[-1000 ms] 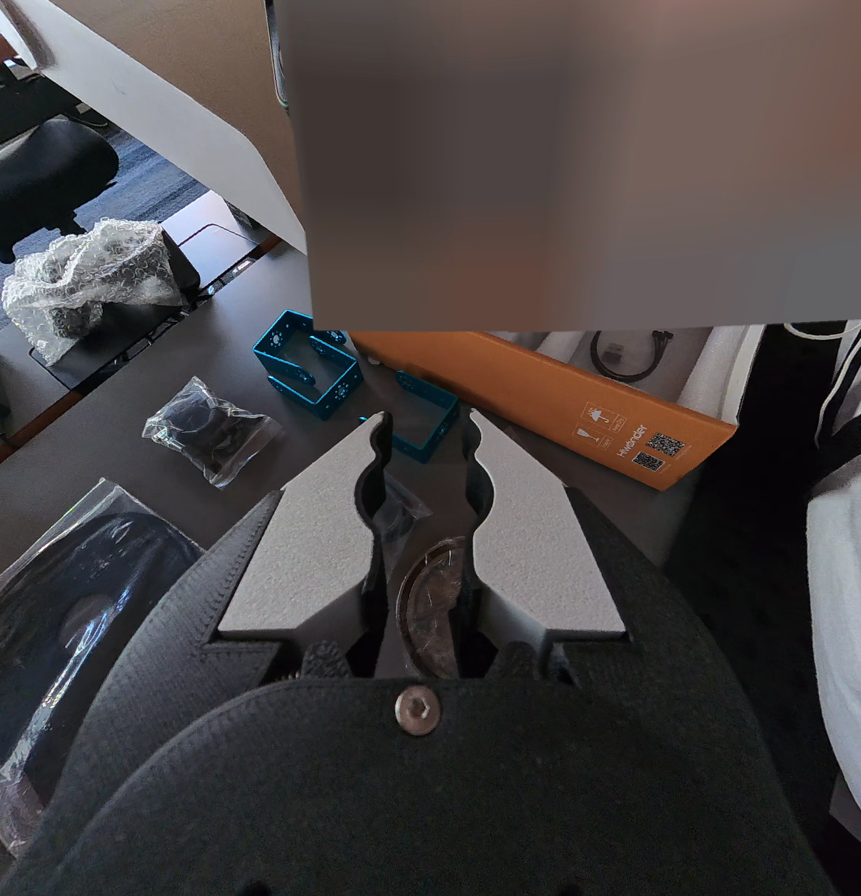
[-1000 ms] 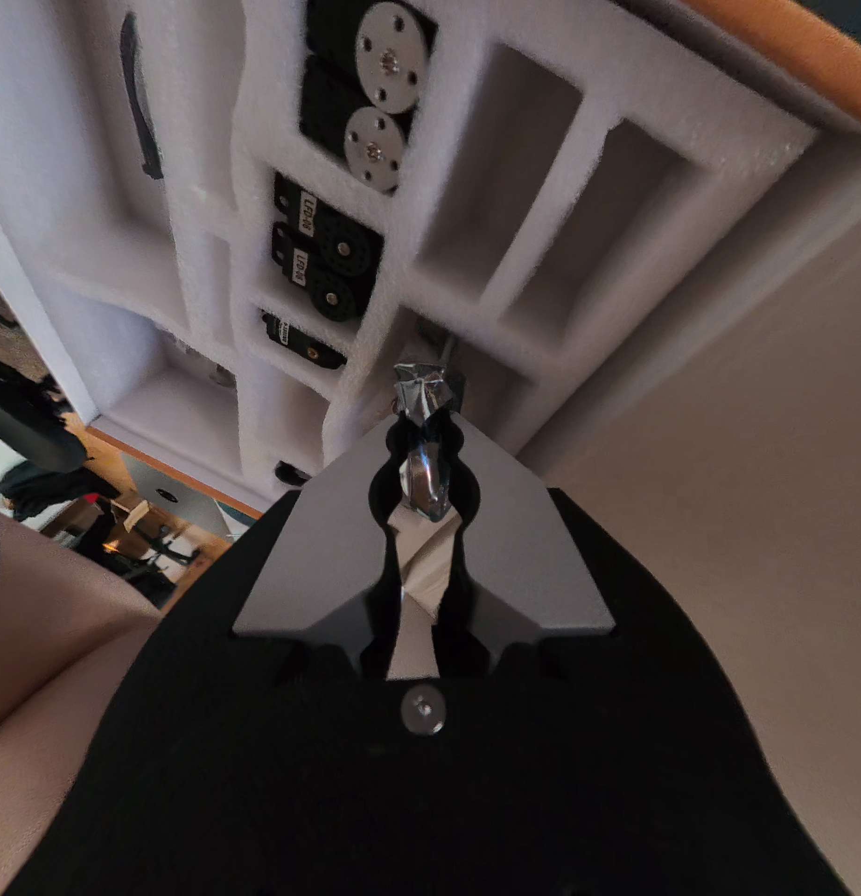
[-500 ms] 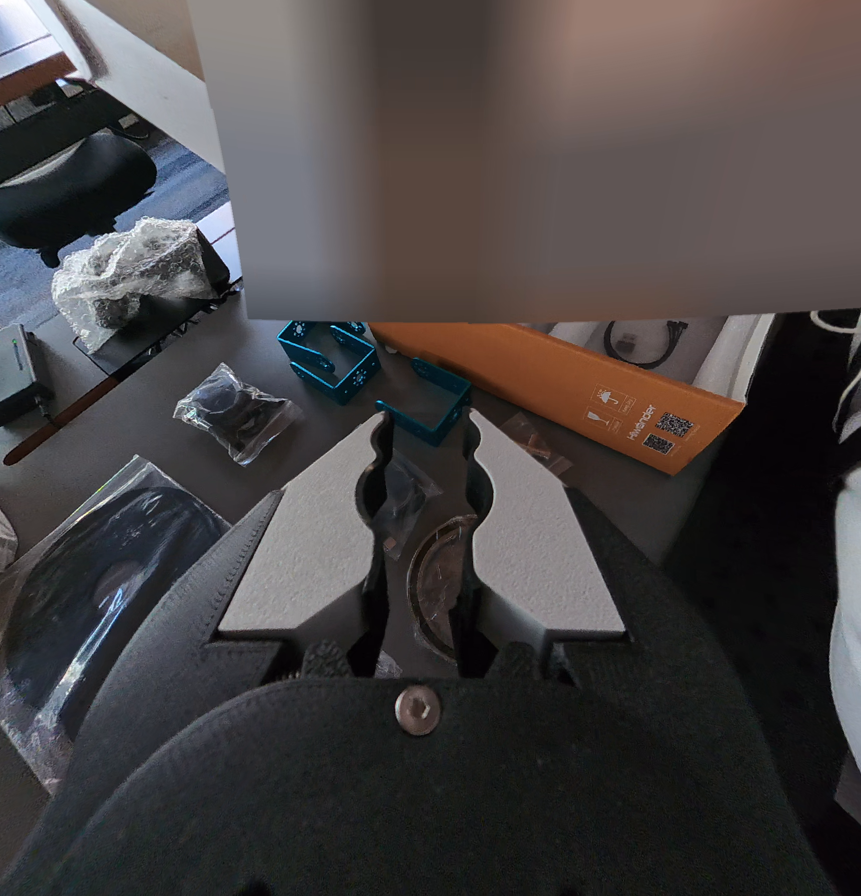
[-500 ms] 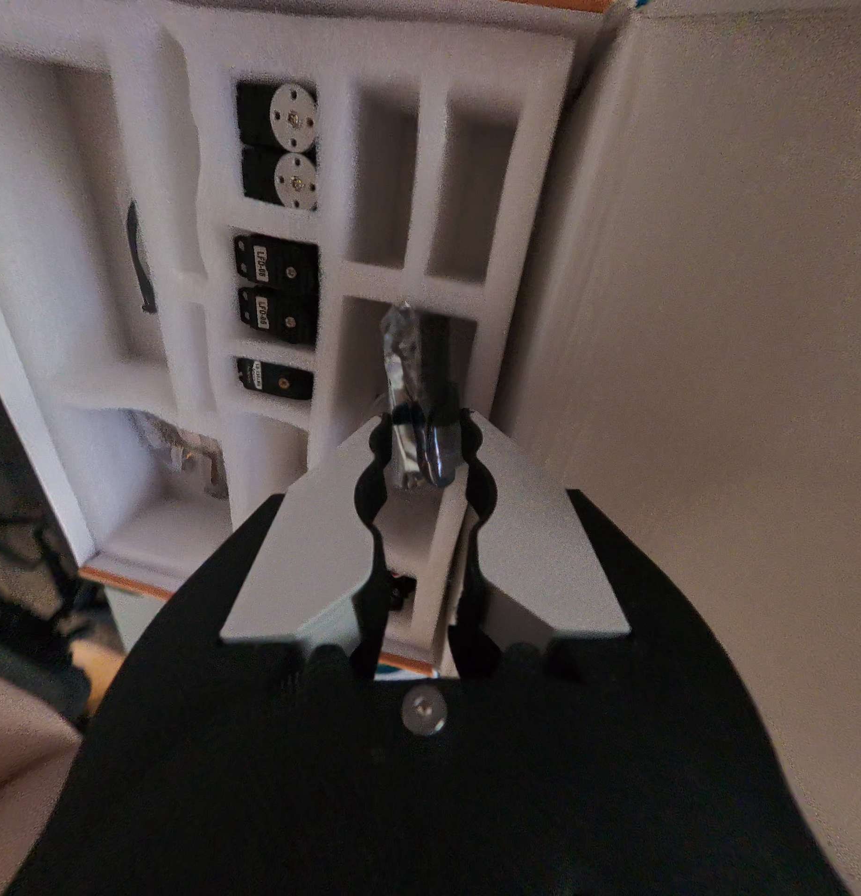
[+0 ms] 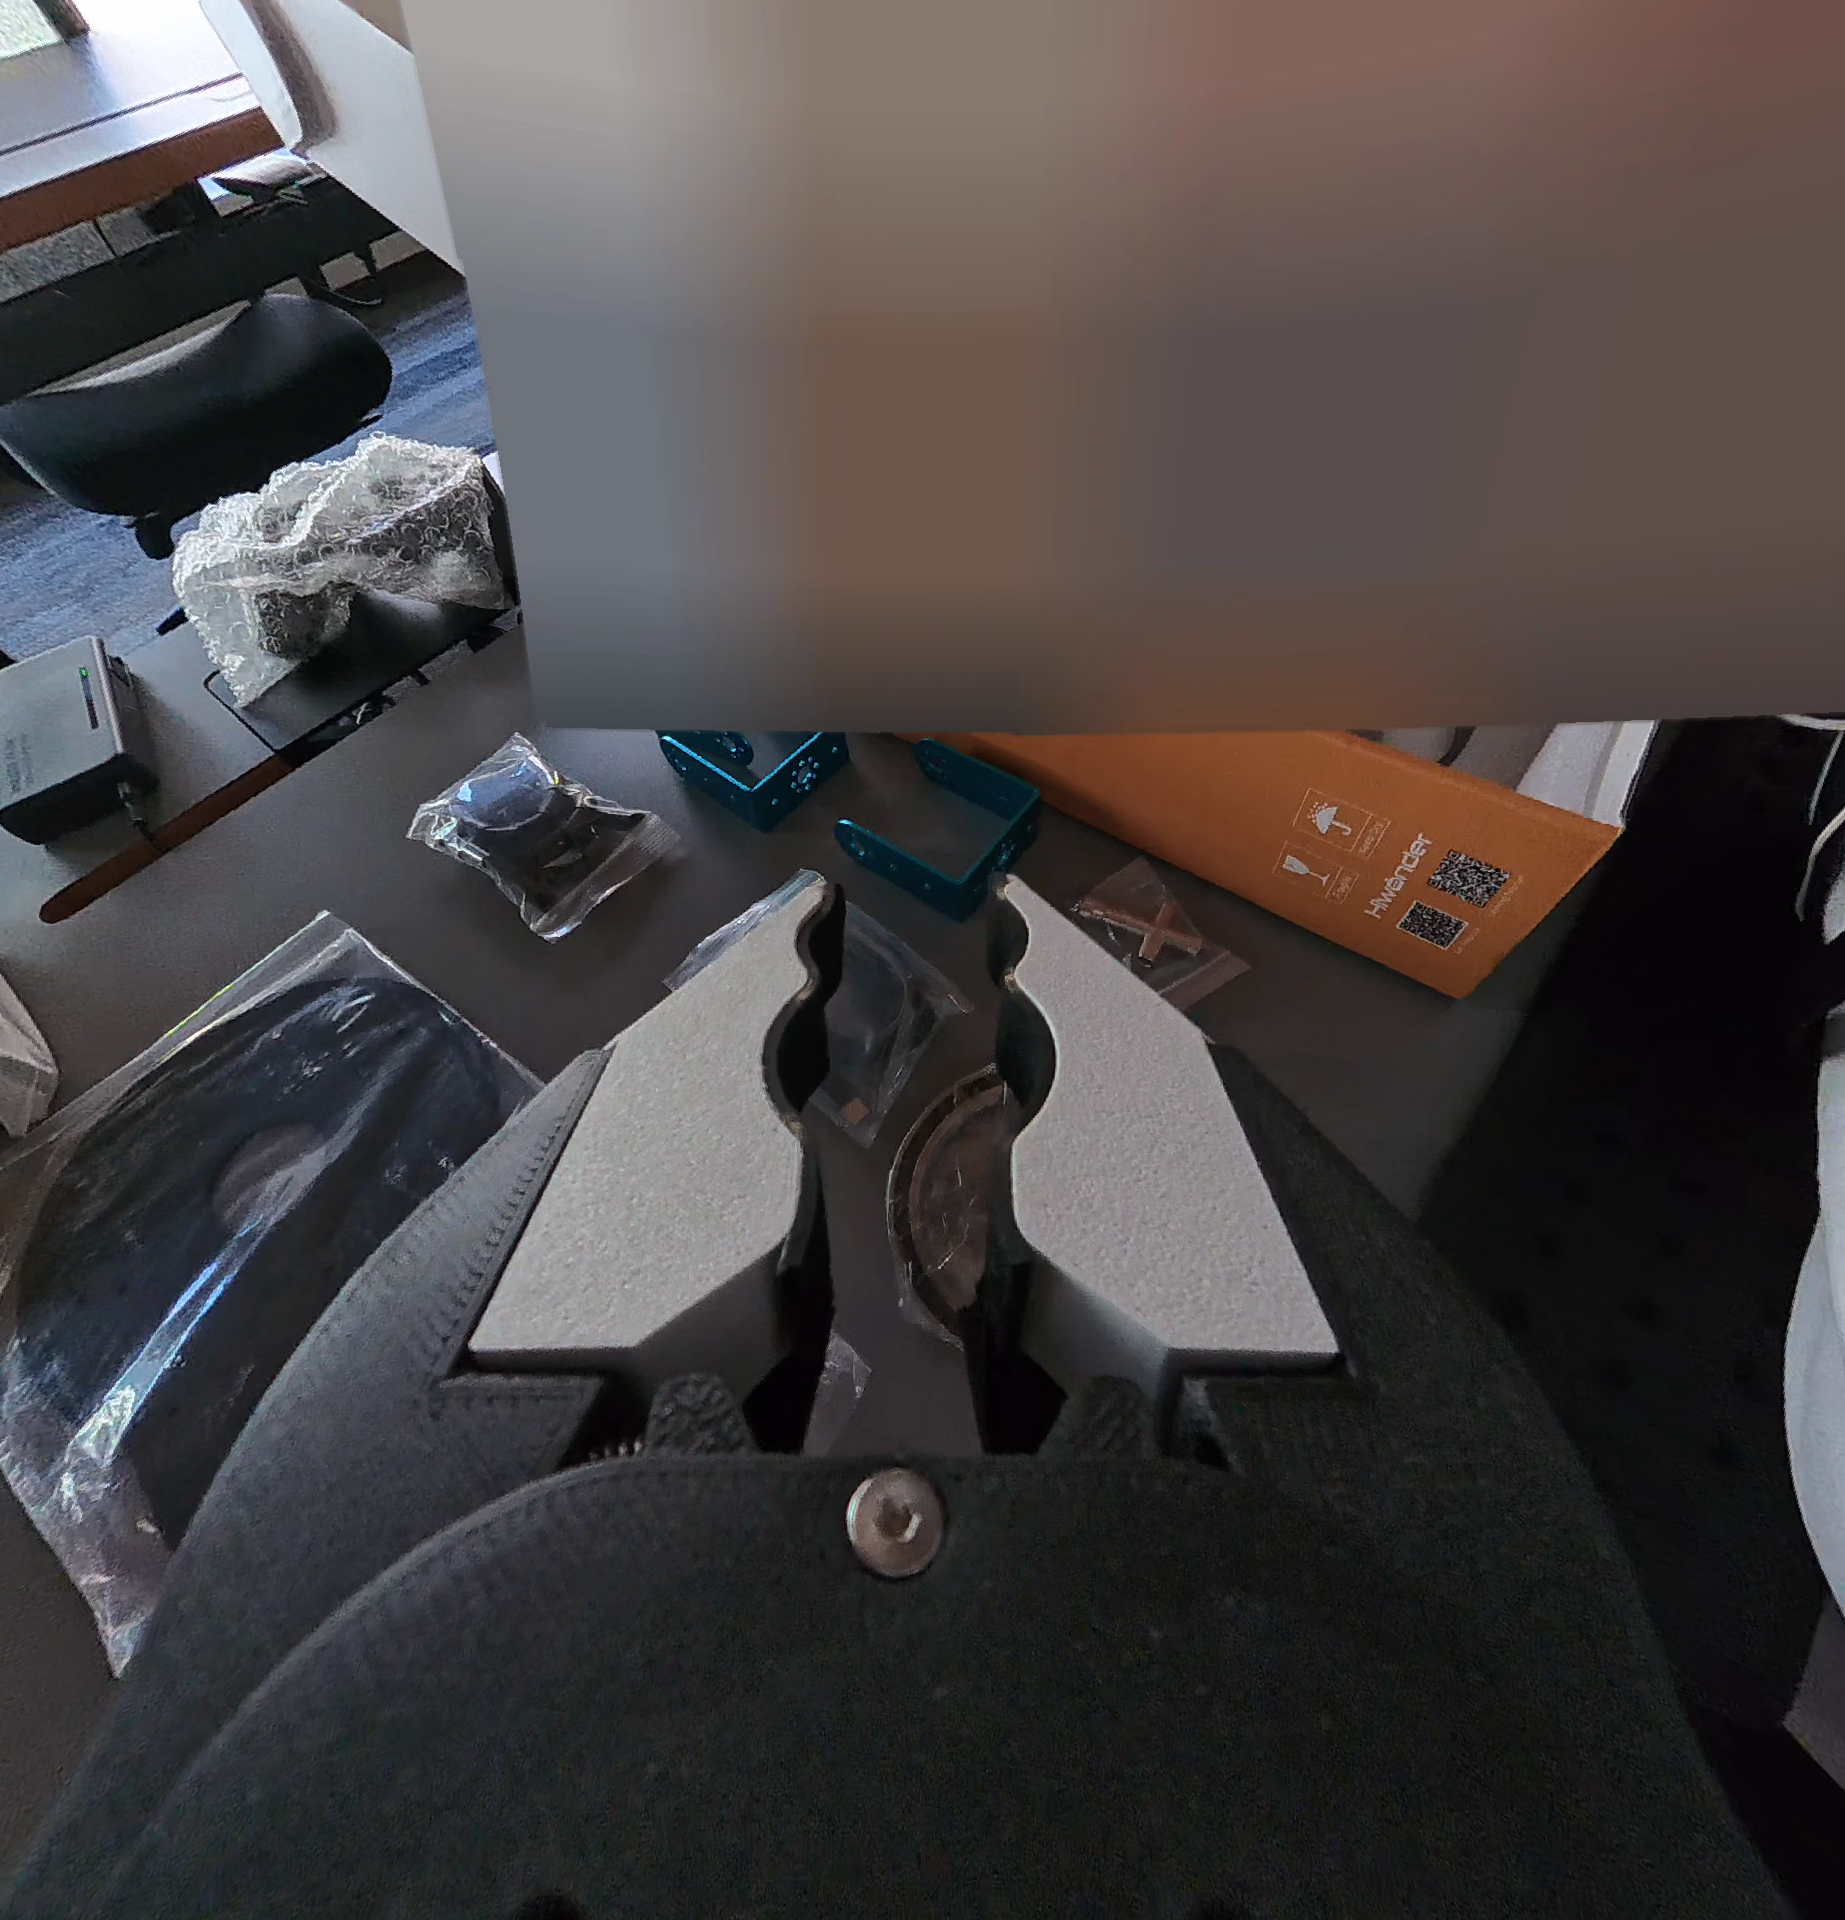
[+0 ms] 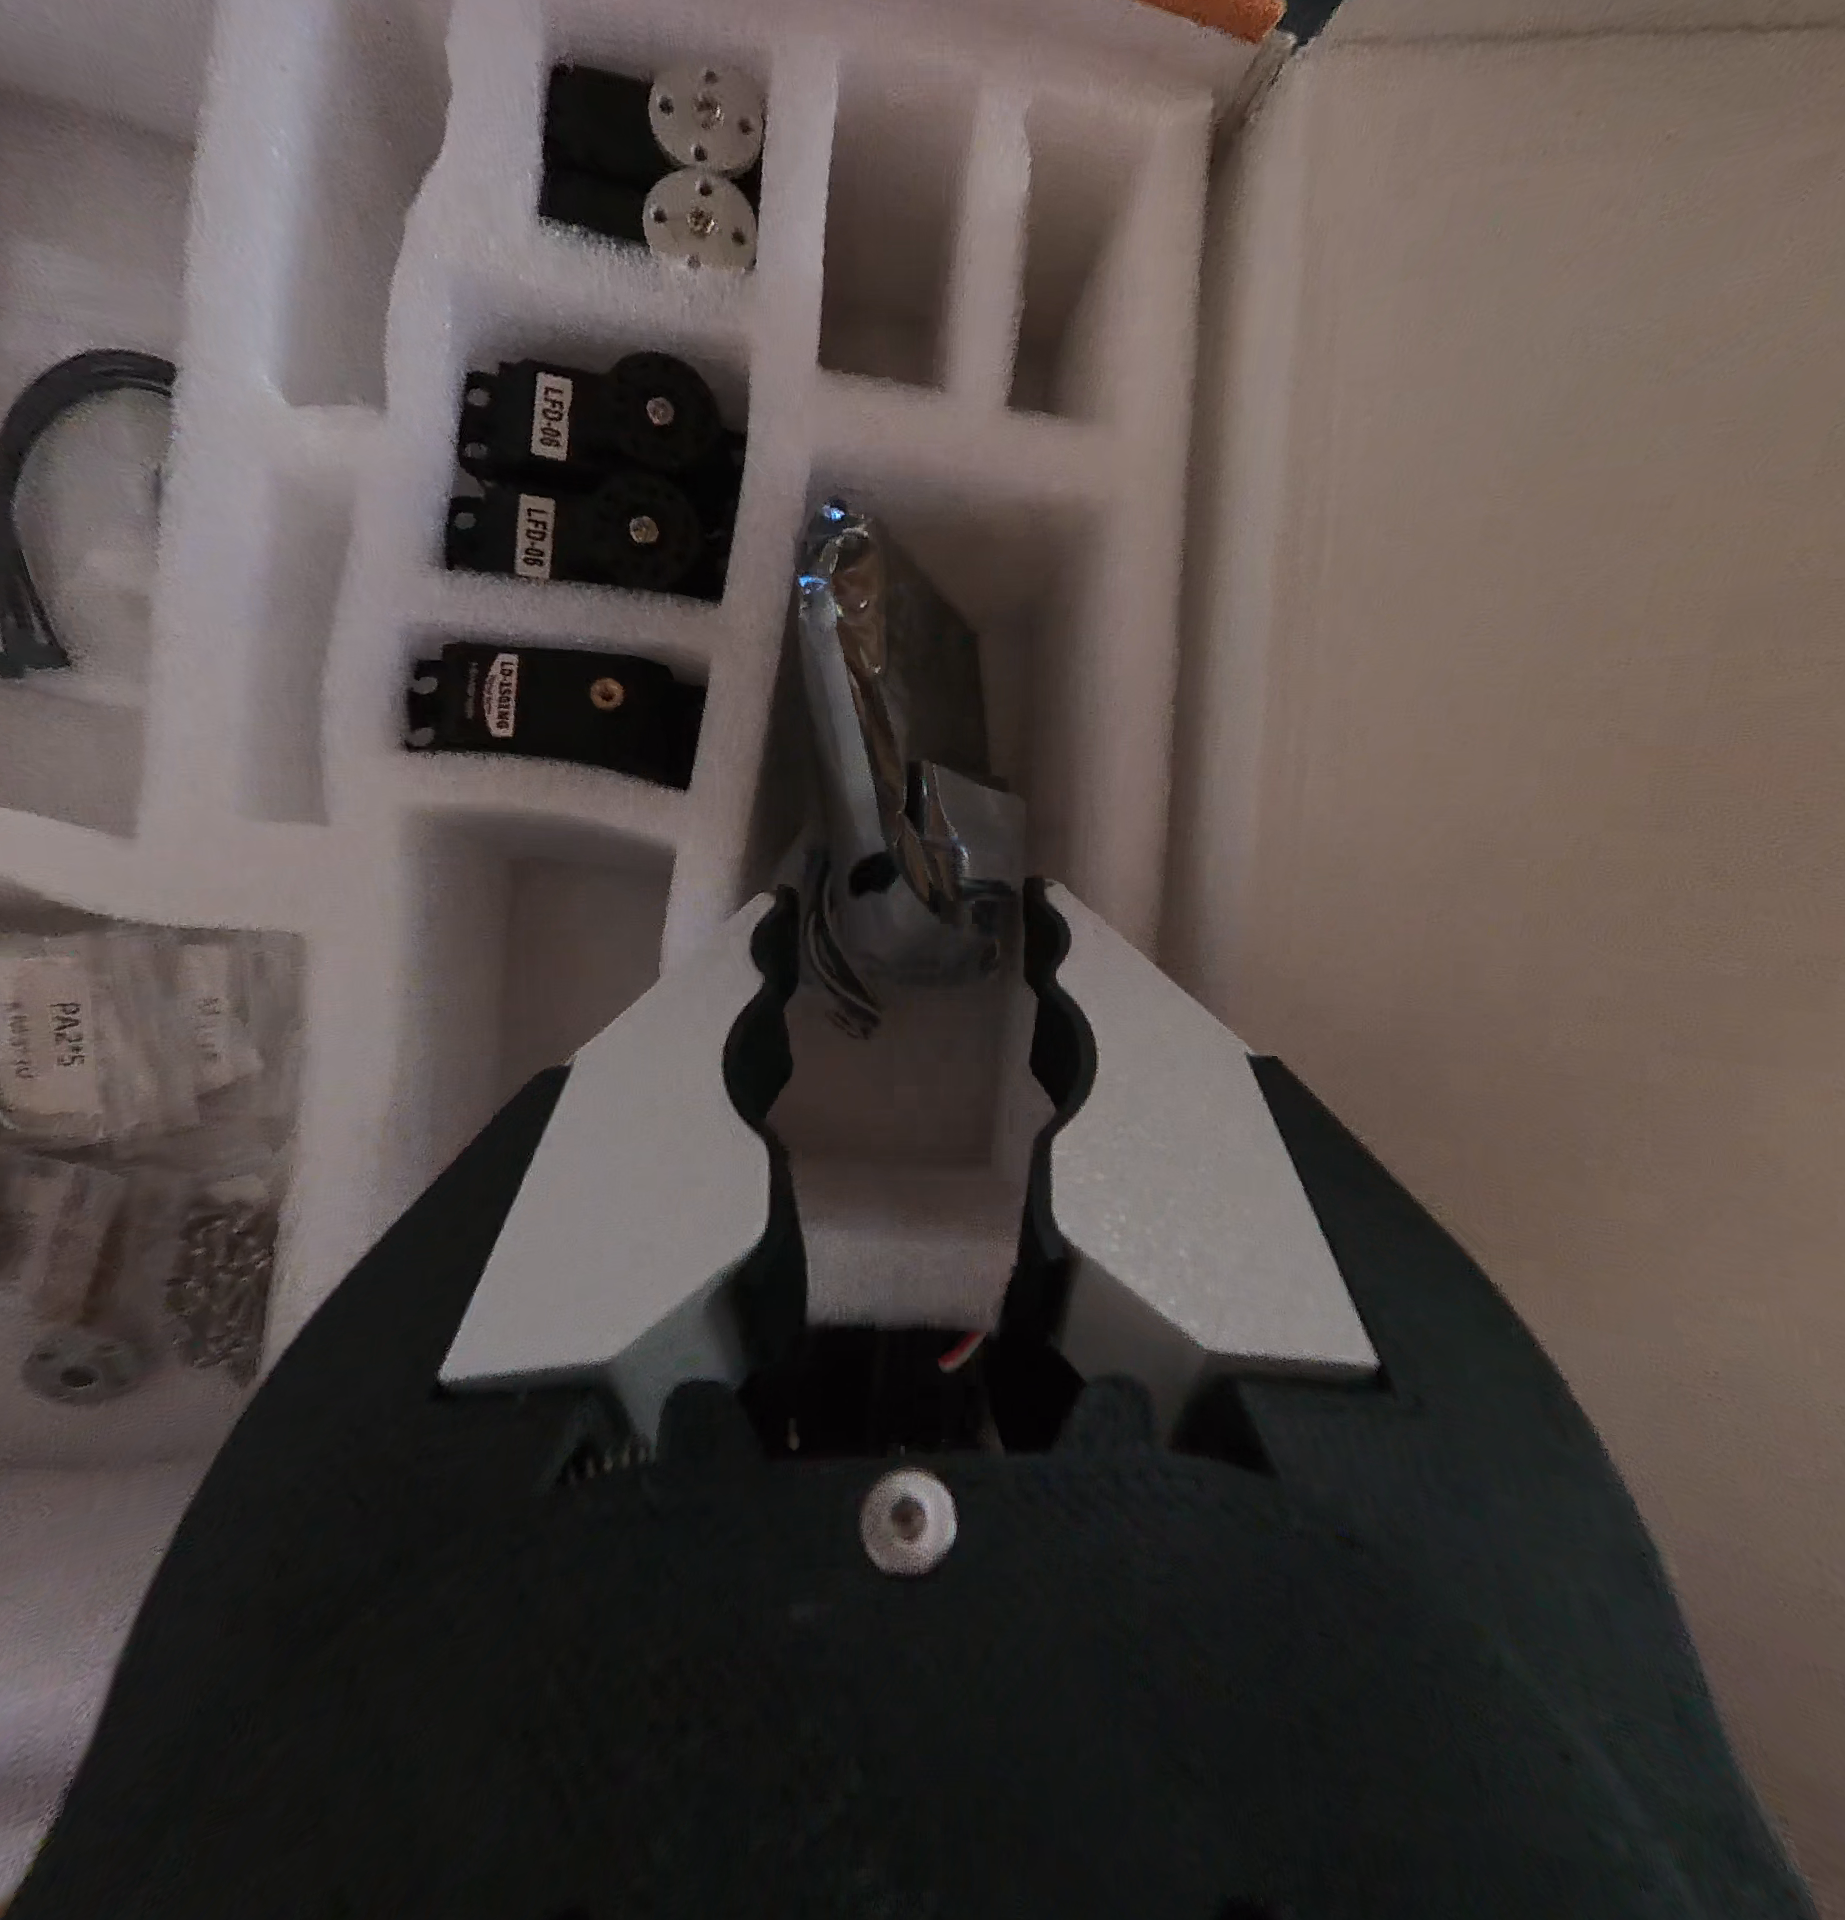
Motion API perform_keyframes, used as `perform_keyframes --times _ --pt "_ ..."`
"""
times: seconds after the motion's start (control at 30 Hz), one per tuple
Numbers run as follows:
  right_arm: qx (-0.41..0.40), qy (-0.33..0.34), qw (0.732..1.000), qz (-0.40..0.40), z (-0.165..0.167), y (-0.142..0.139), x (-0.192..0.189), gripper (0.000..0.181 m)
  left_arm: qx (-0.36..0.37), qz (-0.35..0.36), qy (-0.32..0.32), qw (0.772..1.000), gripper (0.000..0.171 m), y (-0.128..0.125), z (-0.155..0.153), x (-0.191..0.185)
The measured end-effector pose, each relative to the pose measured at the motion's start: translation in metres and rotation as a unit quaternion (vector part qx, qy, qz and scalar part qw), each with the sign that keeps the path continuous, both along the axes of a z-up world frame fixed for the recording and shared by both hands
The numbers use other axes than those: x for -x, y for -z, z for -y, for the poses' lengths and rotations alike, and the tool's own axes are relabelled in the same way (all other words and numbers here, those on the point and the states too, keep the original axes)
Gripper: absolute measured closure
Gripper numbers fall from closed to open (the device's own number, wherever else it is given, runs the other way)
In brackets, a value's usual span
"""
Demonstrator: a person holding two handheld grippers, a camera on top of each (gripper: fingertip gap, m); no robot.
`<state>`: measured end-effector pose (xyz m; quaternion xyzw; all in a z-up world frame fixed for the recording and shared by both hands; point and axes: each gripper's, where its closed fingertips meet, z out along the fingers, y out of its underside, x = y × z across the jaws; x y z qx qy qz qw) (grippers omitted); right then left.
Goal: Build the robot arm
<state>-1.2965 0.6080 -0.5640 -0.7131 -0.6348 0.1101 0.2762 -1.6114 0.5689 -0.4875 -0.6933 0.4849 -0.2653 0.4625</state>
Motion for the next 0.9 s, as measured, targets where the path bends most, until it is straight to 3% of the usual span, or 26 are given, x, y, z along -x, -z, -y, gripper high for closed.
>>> perform_keyframes --times 0.1,0.2,0.23,0.3,0.33,0.37,0.43,0.53,0.63,0.7,0.9 --pt "0.012 0.005 1.000 0.000 -0.006 0.013 0.009 0.150 -0.004 -0.007 -0.001 1.000 0.146 0.001 0.001 -0.001" --pt "0.129 0.051 0.989 -0.046 -0.002 0.005 0.017 0.155 0.002 -0.016 -0.002 1.000 0.146 0.003 0.001 -0.001" --pt "0.208 0.081 0.971 -0.083 0.000 -0.003 0.020 0.156 0.003 -0.019 -0.001 1.000 0.146 0.004 0.001 -0.001" --pt "0.371 0.155 0.908 -0.113 -0.002 -0.013 0.016 0.156 0.005 -0.024 0.003 1.000 0.146 0.004 0.000 -0.003" --pt "0.428 0.178 0.878 -0.115 -0.005 -0.014 0.013 0.156 0.005 -0.025 0.005 1.000 0.146 0.004 0.000 -0.005" --pt "0.443 0.193 0.869 -0.110 -0.013 -0.012 0.011 0.157 0.006 -0.026 0.008 1.000 0.146 0.004 0.000 -0.007" --pt "0.455 0.183 0.868 -0.072 -0.015 -0.007 0.010 0.157 0.011 -0.030 0.012 0.999 0.146 0.004 -0.001 -0.012" --pt "0.406 0.147 0.902 0.006 -0.012 -0.004 0.006 0.154 0.023 -0.043 0.017 0.999 0.146 0.008 -0.002 -0.018" --pt "0.362 0.130 0.922 0.033 -0.013 -0.007 0.000 0.149 0.030 -0.060 0.021 0.998 0.146 0.012 -0.004 -0.022" --pt "0.335 0.139 0.931 0.033 -0.019 -0.008 -0.004 0.151 0.032 -0.062 0.022 0.997 0.146 0.013 -0.007 -0.024" --pt "0.342 0.173 0.924 -0.016 -0.015 -0.006 -0.002 0.152 0.038 -0.051 0.023 0.998 0.146 0.017 -0.008 -0.025"
